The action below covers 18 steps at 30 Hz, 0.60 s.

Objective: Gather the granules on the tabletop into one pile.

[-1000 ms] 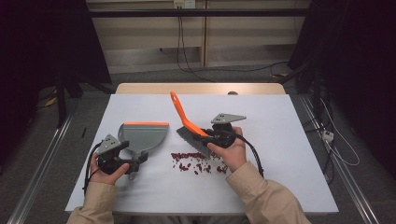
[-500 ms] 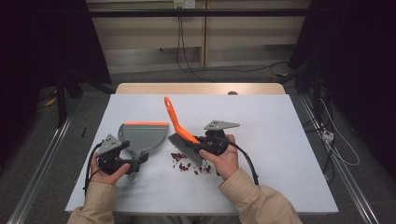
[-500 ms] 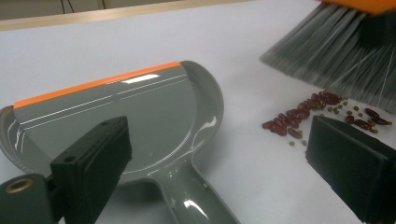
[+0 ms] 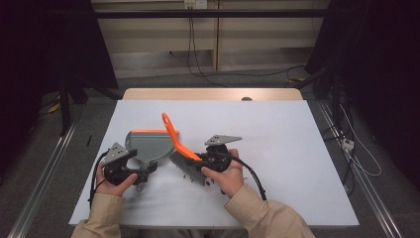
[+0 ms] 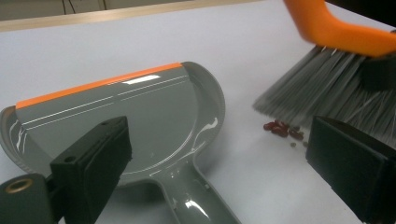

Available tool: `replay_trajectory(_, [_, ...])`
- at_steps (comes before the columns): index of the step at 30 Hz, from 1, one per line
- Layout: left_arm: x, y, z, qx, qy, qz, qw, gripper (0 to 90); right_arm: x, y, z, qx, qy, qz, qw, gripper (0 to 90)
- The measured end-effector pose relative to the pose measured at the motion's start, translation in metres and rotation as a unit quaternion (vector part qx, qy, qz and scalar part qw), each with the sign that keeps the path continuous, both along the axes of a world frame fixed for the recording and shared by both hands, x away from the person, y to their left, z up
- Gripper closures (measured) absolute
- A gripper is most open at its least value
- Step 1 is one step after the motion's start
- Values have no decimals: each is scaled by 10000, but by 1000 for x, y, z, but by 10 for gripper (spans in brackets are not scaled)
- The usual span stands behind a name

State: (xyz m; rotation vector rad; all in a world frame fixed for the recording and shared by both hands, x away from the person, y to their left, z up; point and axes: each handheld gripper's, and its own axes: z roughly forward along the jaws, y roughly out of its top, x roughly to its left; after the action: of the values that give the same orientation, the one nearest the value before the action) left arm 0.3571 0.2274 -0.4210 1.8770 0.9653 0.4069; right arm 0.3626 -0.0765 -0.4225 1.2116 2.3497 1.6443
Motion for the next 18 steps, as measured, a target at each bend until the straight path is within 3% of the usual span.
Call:
replay_trajectory(6, [0, 1, 0, -15, -3, 22, 10000, 67, -4, 12, -10, -28, 353, 11, 9994, 711])
replay_trajectory(10, [0, 1, 1, -22, -20, 13, 10000, 67, 1, 16, -20, -318, 463, -263, 9981, 711])
replay_trajectory(12, [0, 2, 1, -32, -19, 24, 10000, 67, 5, 14, -21, -332, 620, -379, 9968, 711])
replay_trajectory(18, [0, 2, 1, -25, -28, 28, 10000, 67, 8, 4, -23, -394, 779, -633, 9942, 708])
